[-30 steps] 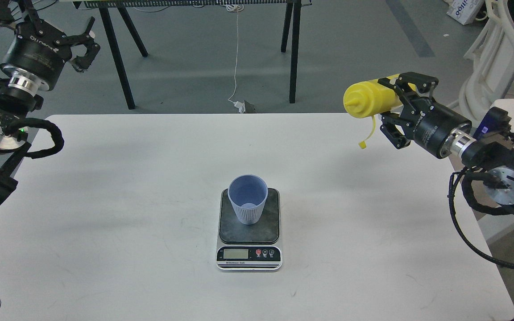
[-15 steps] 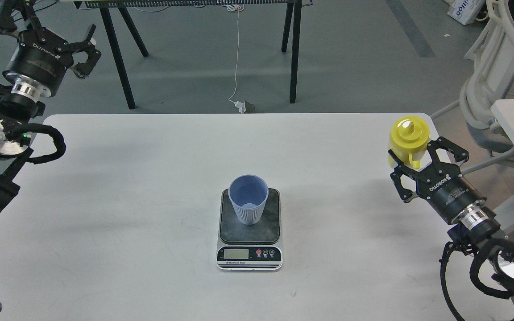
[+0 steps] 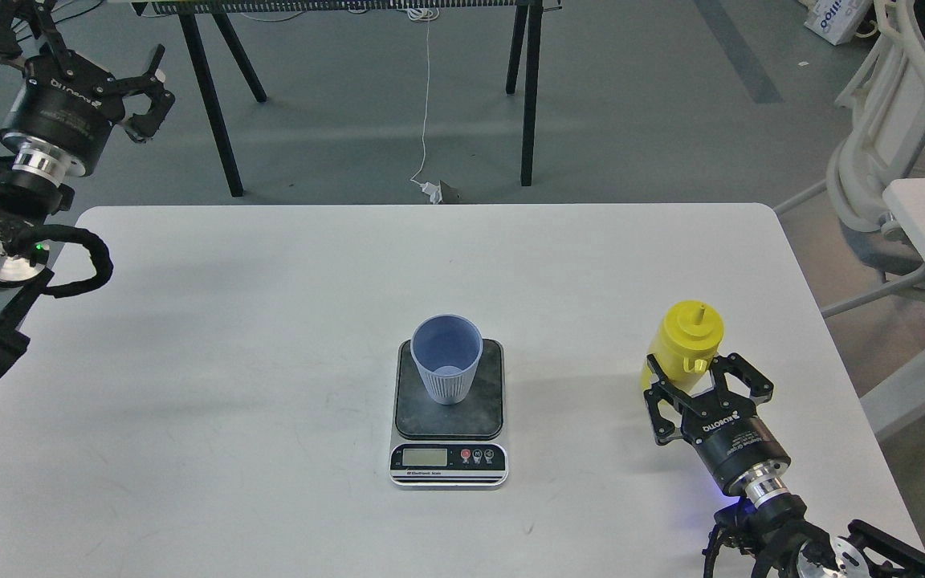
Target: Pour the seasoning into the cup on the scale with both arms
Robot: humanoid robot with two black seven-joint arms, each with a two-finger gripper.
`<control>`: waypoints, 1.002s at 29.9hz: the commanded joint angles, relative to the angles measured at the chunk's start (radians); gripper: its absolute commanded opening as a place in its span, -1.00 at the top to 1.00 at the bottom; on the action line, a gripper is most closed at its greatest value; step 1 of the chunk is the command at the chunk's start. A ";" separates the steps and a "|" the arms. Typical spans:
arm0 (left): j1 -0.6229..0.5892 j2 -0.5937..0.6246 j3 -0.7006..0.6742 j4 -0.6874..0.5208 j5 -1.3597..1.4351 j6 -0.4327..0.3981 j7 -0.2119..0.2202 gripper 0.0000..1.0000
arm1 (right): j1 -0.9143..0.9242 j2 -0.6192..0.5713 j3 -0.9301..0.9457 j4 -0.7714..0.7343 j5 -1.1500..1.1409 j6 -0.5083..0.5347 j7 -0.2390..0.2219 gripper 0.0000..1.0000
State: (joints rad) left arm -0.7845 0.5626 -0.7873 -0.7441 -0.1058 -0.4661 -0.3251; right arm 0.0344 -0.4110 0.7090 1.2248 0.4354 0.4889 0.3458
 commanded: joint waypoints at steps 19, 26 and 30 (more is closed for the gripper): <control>0.016 -0.003 -0.001 0.000 -0.008 0.000 0.000 -0.99 | -0.102 -0.029 0.041 0.005 -0.001 0.000 0.001 -0.95; 0.016 -0.003 -0.001 -0.004 -0.008 0.000 0.000 -0.99 | -0.191 -0.098 0.052 0.045 -0.015 0.000 -0.001 -0.97; 0.018 0.000 -0.001 -0.024 -0.008 0.001 0.000 -0.99 | -0.283 -0.172 0.061 0.110 -0.073 0.000 -0.001 -0.97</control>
State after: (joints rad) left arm -0.7681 0.5614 -0.7891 -0.7565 -0.1136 -0.4656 -0.3257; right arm -0.1863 -0.5302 0.7629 1.2918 0.4033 0.4886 0.3453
